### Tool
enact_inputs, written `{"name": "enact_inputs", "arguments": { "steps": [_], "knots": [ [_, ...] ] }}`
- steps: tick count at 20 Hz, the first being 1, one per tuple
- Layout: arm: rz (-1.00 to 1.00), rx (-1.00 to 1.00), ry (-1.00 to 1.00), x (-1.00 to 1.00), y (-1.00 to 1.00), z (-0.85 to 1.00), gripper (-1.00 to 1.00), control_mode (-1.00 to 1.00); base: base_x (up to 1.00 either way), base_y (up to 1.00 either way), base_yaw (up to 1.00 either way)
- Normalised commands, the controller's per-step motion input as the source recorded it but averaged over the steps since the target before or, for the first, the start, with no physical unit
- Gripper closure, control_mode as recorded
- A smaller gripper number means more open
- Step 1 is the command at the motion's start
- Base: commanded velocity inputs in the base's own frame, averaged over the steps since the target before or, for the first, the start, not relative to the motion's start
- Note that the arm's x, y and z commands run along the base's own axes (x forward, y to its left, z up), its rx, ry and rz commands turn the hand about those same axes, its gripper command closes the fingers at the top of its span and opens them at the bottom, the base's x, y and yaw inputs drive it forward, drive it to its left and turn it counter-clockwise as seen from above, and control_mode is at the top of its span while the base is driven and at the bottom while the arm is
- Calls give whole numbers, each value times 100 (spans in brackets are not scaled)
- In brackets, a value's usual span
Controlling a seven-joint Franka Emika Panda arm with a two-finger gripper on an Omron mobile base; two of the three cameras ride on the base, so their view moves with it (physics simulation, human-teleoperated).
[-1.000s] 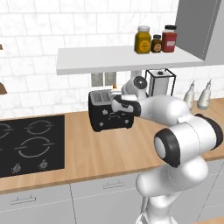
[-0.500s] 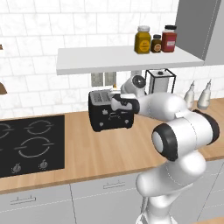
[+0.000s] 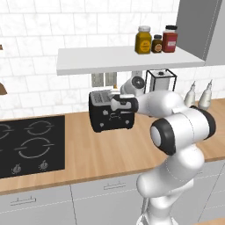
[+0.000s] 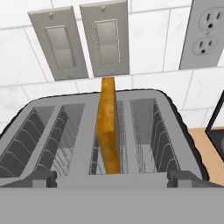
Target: Start the toaster. Once the lever pops up, take the bread to the plate on the dining counter.
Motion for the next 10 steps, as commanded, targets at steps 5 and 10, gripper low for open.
{"name": "enact_inputs", "arguments": {
  "steps": [5,10],
  "knots": [
    [0,0,0,12,0,-7,-100,-100,0,0,0],
    [0,0,0,11,0,-5,-100,-100,0,0,0]
  ]
}}
